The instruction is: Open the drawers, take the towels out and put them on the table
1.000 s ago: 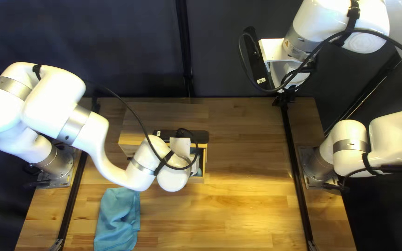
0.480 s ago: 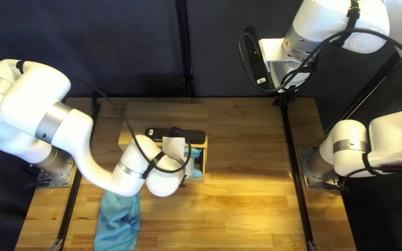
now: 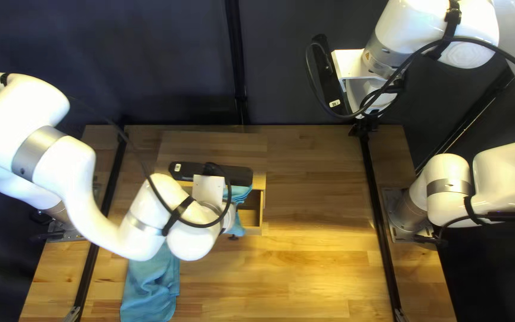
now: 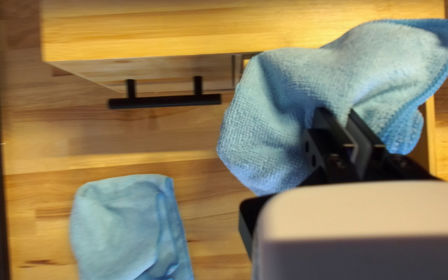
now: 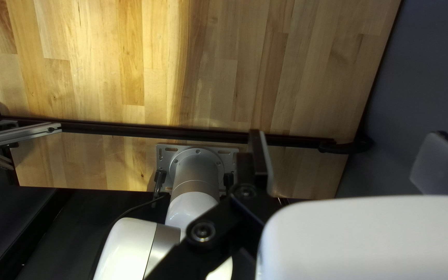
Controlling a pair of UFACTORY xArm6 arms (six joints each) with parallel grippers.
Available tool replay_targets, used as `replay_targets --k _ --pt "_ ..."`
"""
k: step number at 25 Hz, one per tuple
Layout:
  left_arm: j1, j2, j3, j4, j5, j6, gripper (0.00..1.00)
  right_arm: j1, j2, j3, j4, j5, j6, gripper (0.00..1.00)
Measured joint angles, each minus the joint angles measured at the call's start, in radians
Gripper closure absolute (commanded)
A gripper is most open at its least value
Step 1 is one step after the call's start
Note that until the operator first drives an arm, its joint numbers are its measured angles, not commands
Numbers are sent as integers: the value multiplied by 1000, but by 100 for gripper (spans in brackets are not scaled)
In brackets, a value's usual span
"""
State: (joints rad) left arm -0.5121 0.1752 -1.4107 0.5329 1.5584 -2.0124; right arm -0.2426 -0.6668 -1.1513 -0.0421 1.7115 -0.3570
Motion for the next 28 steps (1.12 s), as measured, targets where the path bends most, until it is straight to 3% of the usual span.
replay_targets --k 10,22,28 --pt "-156 -20 -6 -47 197 -124 100 0 0 0 0 0 0 0" --pt "-308 -71 102 -181 280 -344 100 0 0 0 0 0 0 0" --pt "-331 -66 164 -230 247 -406 100 0 0 0 0 0 0 0"
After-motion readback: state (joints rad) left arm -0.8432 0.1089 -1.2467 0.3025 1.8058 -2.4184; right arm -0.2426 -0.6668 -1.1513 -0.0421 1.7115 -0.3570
